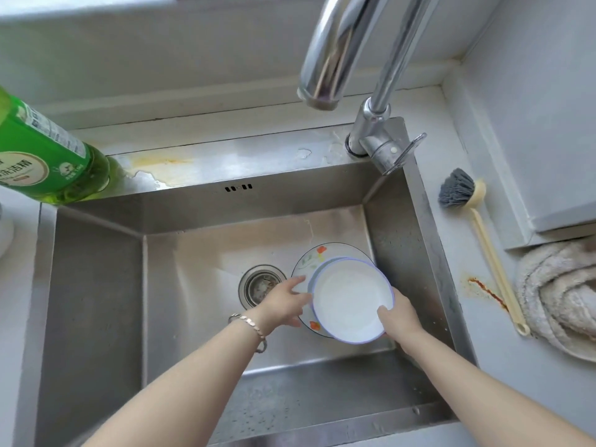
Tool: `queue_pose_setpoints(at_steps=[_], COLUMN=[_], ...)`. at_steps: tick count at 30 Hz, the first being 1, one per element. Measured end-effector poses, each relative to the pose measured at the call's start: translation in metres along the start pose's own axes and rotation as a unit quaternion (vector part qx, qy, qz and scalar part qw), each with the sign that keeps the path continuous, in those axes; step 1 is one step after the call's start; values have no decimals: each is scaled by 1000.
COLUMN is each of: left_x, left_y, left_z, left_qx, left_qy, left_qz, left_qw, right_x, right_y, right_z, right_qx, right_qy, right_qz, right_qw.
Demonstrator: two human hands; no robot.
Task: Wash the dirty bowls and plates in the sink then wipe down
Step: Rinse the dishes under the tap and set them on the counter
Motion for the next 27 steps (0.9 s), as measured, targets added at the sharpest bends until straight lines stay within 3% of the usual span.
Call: queue_pose_setpoints(at_steps=[5, 10, 17, 22, 27], left_x=[22, 17, 23, 32, 47], left_y=[1, 4, 4, -5, -3], left_z=[-1, -13, -16, -7, -7], left_qx=[120, 252, 211, 185, 234], left_qy=[73, 117, 127, 106, 83], left_qz=[-116, -157, -161, -146, -107], left_qw=[983, 948, 956, 966, 963], right_x=[2, 0, 4, 12, 21], right_y=[2, 5, 1, 12, 14], right_z=[-2, -3, 10, 11, 10], right_qx=[-2, -14, -41, -16, 0], right_qy=[-21, -24, -33, 21, 28], right_qz=[9, 23, 34, 72, 66], right_qw=[1000, 999, 998, 997, 997])
Point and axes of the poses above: each hand's wrist, its own x-axis towards the middle knuckle, its own y-axis out of the palm, z = x × y, the point moved 7 cm from there along x, towards the middle knuckle, and after that the axes turned 12 degrees about y, right-handed, at the moved point
